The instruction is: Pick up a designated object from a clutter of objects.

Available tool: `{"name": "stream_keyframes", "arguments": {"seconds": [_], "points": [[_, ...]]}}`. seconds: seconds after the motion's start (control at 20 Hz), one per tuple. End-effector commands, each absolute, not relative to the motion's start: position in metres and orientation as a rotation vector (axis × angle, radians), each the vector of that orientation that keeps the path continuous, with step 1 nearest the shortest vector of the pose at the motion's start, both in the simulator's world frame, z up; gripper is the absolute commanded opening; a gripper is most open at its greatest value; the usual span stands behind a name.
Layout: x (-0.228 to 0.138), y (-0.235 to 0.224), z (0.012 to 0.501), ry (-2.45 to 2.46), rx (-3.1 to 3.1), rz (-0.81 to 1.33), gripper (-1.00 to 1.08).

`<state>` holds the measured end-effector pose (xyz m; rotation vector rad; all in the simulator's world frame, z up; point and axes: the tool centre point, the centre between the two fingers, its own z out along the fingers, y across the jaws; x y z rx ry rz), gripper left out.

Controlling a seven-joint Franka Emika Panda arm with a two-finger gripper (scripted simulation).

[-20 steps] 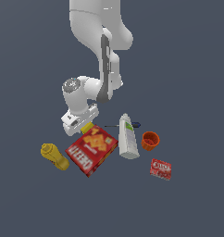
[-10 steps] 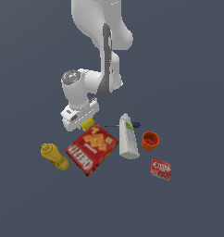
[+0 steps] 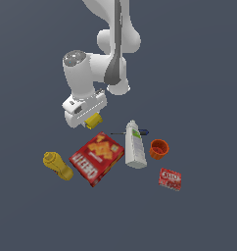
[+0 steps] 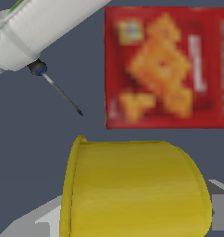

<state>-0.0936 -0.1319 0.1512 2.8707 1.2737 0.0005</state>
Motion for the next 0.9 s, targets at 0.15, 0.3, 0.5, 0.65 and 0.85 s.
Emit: {"name": "stream_keyframes", "arguments": {"seconds": [0.15,0.3,0.5,0.65,0.85], "points": [[-0.101,-0.123,0.202,1.272,2.869,-0.001,-1.00],[-0.105,-0.117,0.230,1.272,2.868,-0.001,-1.00],[-0.110,-0.110,0.267,1.272,2.868,-0.001,-1.00],[-0.113,-0.105,0.295,1.272,2.868,-0.001,-1.00],[-0.117,-0.098,0.331,1.273,2.868,-0.002,-1.00]]}}
